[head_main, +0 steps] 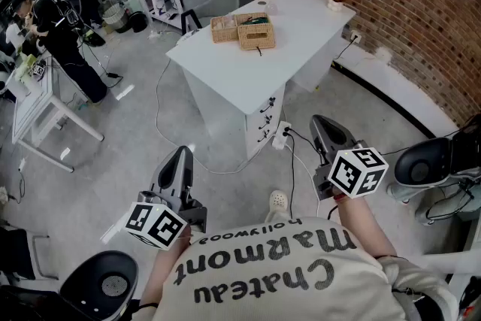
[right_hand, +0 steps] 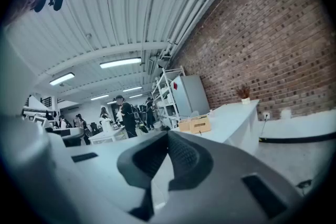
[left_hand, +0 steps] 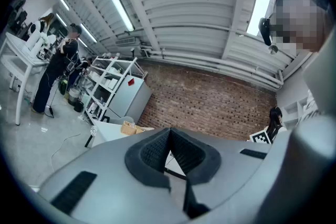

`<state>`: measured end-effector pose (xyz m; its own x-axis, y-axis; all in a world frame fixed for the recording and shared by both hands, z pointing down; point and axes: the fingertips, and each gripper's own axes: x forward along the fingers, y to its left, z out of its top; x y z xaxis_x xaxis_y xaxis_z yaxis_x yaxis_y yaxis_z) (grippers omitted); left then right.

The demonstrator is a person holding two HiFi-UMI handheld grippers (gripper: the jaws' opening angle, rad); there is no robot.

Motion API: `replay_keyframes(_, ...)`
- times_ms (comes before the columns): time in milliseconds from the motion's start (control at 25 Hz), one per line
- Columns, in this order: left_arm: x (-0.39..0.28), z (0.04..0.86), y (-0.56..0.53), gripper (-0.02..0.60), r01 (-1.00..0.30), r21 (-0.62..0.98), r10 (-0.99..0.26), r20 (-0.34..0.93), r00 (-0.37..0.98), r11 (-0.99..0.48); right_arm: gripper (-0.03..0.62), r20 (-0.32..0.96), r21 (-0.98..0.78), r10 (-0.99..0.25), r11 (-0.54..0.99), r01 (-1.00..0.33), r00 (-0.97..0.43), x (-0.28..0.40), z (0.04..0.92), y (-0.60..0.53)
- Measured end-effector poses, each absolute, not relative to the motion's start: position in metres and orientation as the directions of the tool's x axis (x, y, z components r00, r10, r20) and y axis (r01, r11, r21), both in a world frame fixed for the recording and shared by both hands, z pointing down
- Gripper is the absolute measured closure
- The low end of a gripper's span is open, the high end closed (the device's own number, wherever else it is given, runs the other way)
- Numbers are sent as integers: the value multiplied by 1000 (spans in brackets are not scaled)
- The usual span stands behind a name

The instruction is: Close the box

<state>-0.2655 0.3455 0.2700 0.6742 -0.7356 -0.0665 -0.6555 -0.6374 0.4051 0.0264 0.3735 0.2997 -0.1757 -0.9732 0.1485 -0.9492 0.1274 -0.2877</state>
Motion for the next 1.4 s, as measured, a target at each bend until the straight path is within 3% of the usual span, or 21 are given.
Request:
replay_keyframes(880,-142,279,167,580,-676,435,-758,-22,652,-594,591,154,-342,-956,186,-921,-250,148,307,184)
replay_keyframes(1400,-96,326,95,580,-700,473,-776,52,629,-536,591,249,-385,-924,182,-905,-291,182,365,106)
